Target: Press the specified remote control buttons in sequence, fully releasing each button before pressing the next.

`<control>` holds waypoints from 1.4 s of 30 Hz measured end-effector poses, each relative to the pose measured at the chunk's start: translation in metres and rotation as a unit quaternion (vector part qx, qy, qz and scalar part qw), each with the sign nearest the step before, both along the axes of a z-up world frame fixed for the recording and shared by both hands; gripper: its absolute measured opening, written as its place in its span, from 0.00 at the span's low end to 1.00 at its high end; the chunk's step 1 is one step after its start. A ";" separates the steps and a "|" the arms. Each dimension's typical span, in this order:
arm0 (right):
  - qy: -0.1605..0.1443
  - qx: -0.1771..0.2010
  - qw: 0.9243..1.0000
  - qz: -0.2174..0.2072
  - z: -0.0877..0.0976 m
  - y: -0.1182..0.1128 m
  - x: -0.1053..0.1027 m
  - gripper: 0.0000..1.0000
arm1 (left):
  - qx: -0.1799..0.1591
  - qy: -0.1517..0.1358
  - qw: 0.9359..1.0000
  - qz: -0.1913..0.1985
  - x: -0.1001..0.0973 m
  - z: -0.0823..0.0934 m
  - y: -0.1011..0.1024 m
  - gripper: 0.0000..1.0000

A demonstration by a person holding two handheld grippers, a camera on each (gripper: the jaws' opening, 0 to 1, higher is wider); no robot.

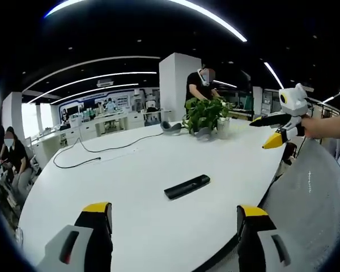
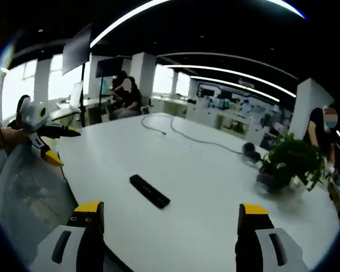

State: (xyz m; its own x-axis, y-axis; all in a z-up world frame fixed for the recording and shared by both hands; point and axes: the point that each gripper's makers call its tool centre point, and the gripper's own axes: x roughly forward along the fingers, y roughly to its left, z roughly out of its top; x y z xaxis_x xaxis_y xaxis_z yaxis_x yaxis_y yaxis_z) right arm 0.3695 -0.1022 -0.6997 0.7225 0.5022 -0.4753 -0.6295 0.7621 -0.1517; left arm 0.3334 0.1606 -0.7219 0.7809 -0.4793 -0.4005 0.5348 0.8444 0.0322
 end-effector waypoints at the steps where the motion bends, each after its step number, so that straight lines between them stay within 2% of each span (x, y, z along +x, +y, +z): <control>1: 0.001 0.007 1.000 -0.007 -0.001 -0.002 0.000 0.96 | 0.002 0.001 1.000 -0.001 0.000 0.000 0.000 0.95; 3: 0.018 0.042 0.999 -0.022 -0.005 -0.002 -0.001 0.96 | 0.004 0.001 1.000 -0.002 0.000 0.000 -0.001 0.95; 4: 0.018 0.045 0.999 -0.024 -0.007 -0.004 0.000 0.96 | 0.004 0.001 1.000 -0.004 0.000 -0.001 -0.001 0.95; 12: 0.027 0.040 0.999 -0.022 -0.013 -0.004 -0.003 0.95 | 0.004 0.010 1.000 -0.005 -0.003 -0.004 -0.002 0.95; 16: 0.029 0.023 0.999 -0.008 -0.018 -0.002 -0.005 0.94 | 0.011 0.017 1.000 -0.007 -0.004 -0.007 -0.002 0.95; 22: 0.035 0.020 0.999 -0.003 -0.022 -0.004 -0.005 0.94 | 0.013 0.026 1.000 0.004 -0.005 -0.010 0.002 0.96; 29: 0.041 0.038 0.998 -0.023 -0.022 -0.012 -0.002 0.93 | 0.008 0.025 1.000 0.009 -0.004 -0.009 0.003 0.95; 37: 0.044 0.027 0.998 -0.033 -0.025 -0.019 -0.002 0.92 | 0.000 0.019 1.000 0.010 -0.003 -0.006 0.002 0.95; 40: 0.038 0.036 0.998 -0.041 -0.021 -0.022 -0.001 0.92 | 0.013 0.036 0.999 0.011 -0.005 -0.013 0.003 0.95; 42: 0.039 0.038 0.998 -0.042 -0.020 -0.022 0.001 0.92 | 0.015 0.037 0.999 0.007 -0.003 -0.013 0.002 0.96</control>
State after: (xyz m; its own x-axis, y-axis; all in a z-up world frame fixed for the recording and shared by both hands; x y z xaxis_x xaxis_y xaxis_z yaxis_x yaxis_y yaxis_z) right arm 0.3708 -0.1239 -0.7201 0.7261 0.4777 -0.4946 -0.5700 0.8205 -0.0443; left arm 0.3299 0.1627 -0.7351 0.7552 -0.4554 -0.4715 0.5243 0.8514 0.0174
